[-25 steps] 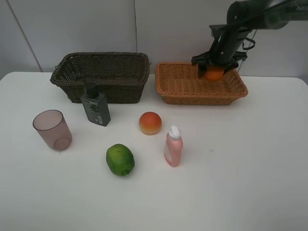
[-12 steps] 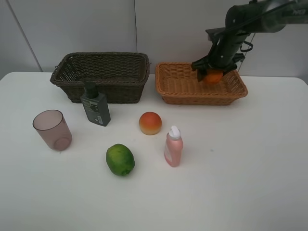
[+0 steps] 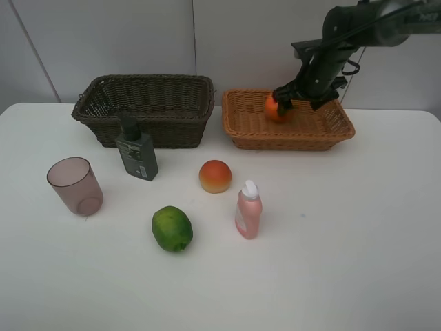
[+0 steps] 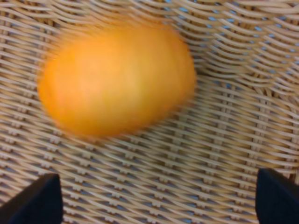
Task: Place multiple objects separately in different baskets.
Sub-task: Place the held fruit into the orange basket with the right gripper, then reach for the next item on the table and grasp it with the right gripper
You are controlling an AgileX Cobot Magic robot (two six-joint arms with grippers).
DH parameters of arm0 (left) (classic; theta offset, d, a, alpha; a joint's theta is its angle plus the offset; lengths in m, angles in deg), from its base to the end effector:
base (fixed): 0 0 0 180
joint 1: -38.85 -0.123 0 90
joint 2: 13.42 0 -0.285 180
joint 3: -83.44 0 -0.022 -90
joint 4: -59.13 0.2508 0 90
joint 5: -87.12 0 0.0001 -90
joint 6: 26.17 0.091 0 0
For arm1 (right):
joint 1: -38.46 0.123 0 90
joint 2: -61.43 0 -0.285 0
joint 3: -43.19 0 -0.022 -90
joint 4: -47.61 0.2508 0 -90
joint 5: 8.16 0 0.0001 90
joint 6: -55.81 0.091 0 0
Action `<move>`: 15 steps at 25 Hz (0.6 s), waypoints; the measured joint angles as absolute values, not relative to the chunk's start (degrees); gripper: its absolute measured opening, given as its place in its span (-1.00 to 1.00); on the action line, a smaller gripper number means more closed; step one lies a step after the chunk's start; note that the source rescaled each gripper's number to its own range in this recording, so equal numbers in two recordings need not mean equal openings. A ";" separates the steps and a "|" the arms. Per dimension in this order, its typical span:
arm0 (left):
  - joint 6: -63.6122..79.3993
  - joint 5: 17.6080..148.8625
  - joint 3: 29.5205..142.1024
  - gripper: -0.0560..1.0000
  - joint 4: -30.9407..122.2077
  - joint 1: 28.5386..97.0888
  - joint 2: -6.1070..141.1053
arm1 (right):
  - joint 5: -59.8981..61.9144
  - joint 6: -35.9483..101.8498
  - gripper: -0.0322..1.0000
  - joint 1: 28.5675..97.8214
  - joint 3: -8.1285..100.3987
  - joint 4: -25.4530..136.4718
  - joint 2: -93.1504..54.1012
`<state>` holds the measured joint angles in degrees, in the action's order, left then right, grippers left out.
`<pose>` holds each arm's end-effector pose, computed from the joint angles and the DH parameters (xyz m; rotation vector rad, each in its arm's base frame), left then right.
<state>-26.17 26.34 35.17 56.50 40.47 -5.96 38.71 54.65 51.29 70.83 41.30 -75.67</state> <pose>-0.0065 -0.0035 0.2788 0.0312 2.0332 -0.0726 0.4786 0.1015 0.1712 -0.4101 2.6895 -0.0723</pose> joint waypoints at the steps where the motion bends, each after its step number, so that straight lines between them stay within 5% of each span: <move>1: -26.17 26.34 35.17 1.00 56.50 40.47 -5.96 | 38.71 54.65 0.71 51.29 70.83 41.30 -75.67; 15: -26.17 26.34 35.17 1.00 56.50 40.47 -5.96 | 41.23 54.65 0.71 51.29 70.83 41.37 -73.40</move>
<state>-26.17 26.34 35.17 56.50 40.47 -5.96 41.23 54.65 51.29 70.83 41.37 -73.40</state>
